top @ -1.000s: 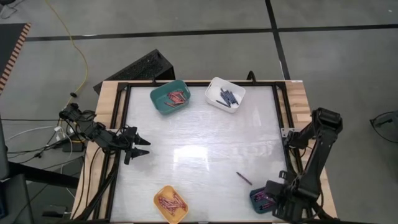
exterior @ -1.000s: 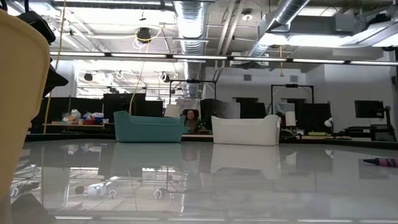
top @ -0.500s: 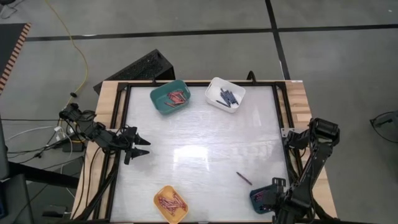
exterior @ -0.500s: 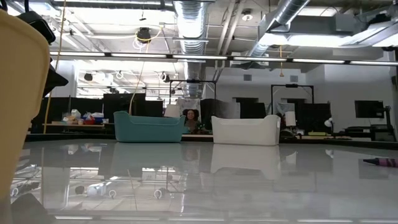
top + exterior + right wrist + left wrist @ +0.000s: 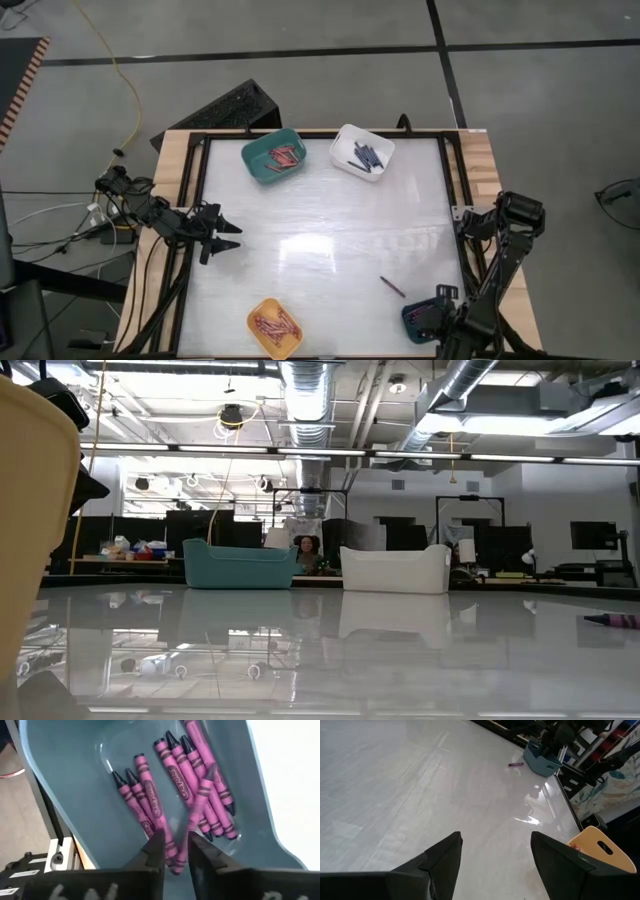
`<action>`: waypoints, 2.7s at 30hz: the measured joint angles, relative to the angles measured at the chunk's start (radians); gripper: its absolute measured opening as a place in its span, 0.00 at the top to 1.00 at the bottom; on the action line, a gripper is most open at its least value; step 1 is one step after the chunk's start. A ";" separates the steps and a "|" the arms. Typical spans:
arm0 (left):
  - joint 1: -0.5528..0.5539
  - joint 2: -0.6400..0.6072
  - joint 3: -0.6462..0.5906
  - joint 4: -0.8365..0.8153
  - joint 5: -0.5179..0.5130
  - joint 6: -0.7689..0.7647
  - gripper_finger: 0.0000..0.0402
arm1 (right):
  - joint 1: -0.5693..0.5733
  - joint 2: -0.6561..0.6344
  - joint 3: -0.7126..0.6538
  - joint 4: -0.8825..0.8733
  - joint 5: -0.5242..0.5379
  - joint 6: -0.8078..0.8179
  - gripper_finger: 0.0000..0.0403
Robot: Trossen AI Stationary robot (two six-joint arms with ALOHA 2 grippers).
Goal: Sort crayons
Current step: Put the purple crayon into the blue bin
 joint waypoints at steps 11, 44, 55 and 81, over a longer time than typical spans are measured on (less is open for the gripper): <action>0.000 0.000 0.000 0.000 0.000 0.000 0.43 | -0.066 -0.018 0.007 0.000 -0.113 -0.084 0.78; 0.000 0.000 0.000 0.000 -0.001 0.000 0.43 | -0.274 -0.173 0.201 -0.344 0.063 -0.123 0.78; 0.000 0.000 0.000 0.000 -0.001 0.000 0.43 | -0.336 -0.173 0.201 -0.333 0.064 -0.249 0.78; 0.000 0.000 0.000 0.000 -0.001 0.000 0.43 | -0.426 -0.111 0.201 -0.311 0.248 -0.235 0.78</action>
